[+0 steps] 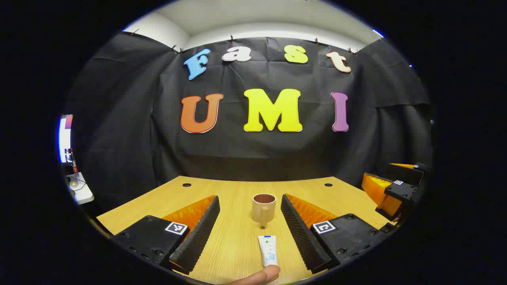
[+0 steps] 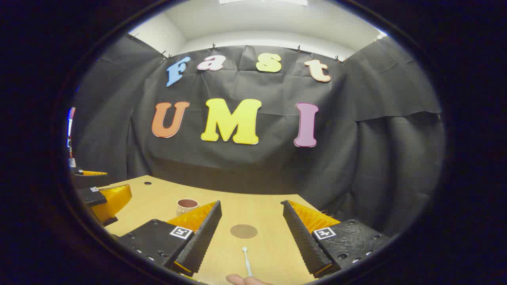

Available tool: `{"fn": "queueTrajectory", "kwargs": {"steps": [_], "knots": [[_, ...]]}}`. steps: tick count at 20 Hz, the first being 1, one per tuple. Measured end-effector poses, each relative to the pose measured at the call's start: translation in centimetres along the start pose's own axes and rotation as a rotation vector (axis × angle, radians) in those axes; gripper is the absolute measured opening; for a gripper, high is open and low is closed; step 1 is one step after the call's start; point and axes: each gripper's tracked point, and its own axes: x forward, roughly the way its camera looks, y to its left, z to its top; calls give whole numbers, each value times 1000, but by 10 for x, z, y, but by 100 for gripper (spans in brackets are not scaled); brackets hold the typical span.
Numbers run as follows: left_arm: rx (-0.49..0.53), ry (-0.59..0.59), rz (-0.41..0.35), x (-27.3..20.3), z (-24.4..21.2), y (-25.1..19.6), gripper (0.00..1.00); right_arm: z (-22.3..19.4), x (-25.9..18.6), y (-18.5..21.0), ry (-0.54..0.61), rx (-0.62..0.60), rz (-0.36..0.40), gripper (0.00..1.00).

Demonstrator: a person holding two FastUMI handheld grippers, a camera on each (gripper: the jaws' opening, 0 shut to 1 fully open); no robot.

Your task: Put the toothbrush and toothpaste on the desktop into the cup, then pick up the cup and place it on the coaster on the desktop.

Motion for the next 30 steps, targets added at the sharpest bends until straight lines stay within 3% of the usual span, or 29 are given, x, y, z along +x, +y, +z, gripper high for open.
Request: {"fn": "queueTrajectory", "kwargs": {"steps": [3, 8, 14, 30], "knots": [[28, -5, 7, 3, 1, 5, 98, -4, 3, 1, 6, -9, 0, 95], [-47, 50, 30, 12, -15, 17, 99, -14, 7, 2, 26, -8, 2, 95], [-32, 65, 73, 20, -23, 26, 99, -24, 12, 7, 43, -35, 6, 95], [-22, 216, -12, 35, -76, -14, 99, -46, 14, -11, 77, -17, -22, 95]]}}
